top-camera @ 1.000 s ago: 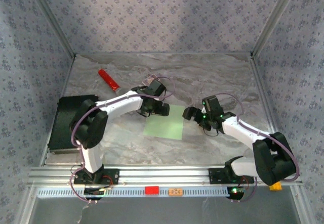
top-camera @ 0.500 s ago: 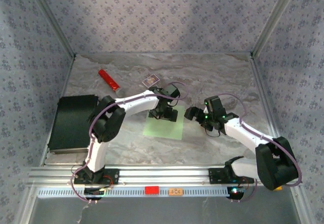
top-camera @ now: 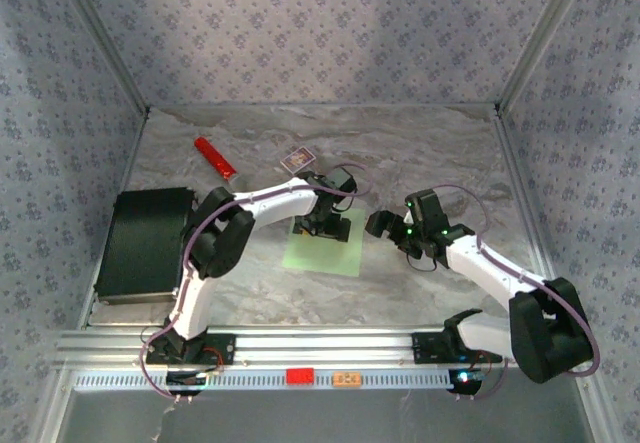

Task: Fold a paper plane with a square sheet of paper (pick it up from the middle)
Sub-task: First fold the square sheet of paper in half at the center of the table.

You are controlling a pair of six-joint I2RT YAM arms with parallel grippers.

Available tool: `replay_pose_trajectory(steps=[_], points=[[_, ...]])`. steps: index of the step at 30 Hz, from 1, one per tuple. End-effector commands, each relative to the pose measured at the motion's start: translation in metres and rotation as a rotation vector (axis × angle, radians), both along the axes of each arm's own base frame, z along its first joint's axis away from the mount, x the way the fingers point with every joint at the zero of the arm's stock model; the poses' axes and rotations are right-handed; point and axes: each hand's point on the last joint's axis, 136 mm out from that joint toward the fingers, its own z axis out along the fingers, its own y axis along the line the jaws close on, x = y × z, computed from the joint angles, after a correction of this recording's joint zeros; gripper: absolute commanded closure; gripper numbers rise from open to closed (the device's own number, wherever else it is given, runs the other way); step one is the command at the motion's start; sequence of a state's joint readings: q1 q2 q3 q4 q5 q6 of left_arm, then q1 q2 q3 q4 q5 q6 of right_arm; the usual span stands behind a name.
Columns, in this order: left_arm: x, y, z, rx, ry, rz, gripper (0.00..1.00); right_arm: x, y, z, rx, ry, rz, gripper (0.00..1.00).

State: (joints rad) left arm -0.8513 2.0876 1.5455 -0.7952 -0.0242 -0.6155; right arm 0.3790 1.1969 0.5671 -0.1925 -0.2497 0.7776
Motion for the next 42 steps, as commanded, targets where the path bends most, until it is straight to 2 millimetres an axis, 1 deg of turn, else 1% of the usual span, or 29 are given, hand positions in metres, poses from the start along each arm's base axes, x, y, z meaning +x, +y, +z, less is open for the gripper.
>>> replay_pose_trajectory(steps=[1,7,18,21,28,33,42], points=[[0.001,0.001,0.001,0.023,0.005,0.014,0.08,-0.005,-0.003,-0.002,-0.011,0.008,0.007,0.01],[-0.001,0.002,-0.004,0.045,0.013,0.014,0.07,-0.006,-0.003,-0.004,-0.005,0.008,0.008,0.01],[-0.012,0.010,-0.029,0.085,0.059,0.018,0.07,-0.007,-0.004,-0.008,-0.008,0.017,0.002,0.01],[-0.015,0.011,-0.034,0.087,0.067,0.022,0.09,-0.008,-0.005,-0.010,-0.011,0.023,0.001,0.01],[-0.017,0.008,-0.038,0.076,0.070,0.024,0.10,-0.007,-0.005,-0.008,-0.011,0.020,0.000,0.01],[-0.017,0.009,-0.038,0.078,0.070,0.027,0.10,-0.008,-0.005,-0.008,-0.013,0.023,-0.002,0.01],[-0.019,0.011,-0.045,0.090,0.081,0.028,0.11,-0.007,-0.005,-0.007,-0.015,0.020,-0.004,0.01]])
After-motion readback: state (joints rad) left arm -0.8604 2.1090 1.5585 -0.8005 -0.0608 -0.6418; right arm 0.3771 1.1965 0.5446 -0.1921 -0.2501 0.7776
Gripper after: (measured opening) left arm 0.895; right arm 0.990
